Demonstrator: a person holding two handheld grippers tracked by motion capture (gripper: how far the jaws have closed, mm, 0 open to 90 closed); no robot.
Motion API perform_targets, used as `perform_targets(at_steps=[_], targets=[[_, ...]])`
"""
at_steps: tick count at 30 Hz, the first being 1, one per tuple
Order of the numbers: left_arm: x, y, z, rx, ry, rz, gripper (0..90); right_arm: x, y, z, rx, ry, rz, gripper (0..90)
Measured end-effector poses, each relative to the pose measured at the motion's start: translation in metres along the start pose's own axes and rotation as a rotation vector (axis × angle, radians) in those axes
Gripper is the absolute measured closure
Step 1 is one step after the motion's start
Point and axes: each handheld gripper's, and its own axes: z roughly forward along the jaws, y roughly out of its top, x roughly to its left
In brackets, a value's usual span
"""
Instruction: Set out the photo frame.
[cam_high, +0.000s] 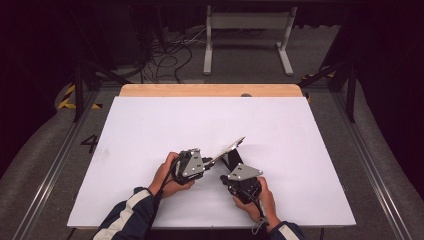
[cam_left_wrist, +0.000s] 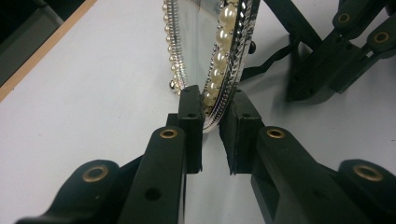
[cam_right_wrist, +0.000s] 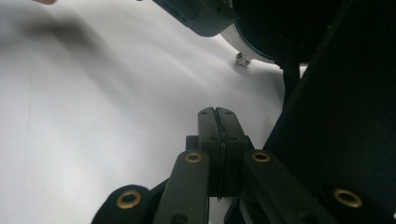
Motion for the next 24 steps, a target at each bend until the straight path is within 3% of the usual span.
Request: perform_targets(at_steps=[7,15,24], targets=[[-0.002,0.002,-0.001,0.004,-0.01,0.003,79.2,-0.003,-0.001,-0.001,0.011,0.003,-0.003,90.0],[-0.005,0.005,0.0,0.001,-0.04,-0.041,77.8,-0.014,-0.004,-0.005,0.014,0.033,0.034,90.0],[-0.01,0.009,0.003,-0.005,-0.05,-0.071,76.4,-0.023,-0.008,-0.008,0.034,0.035,0.042,90.0]])
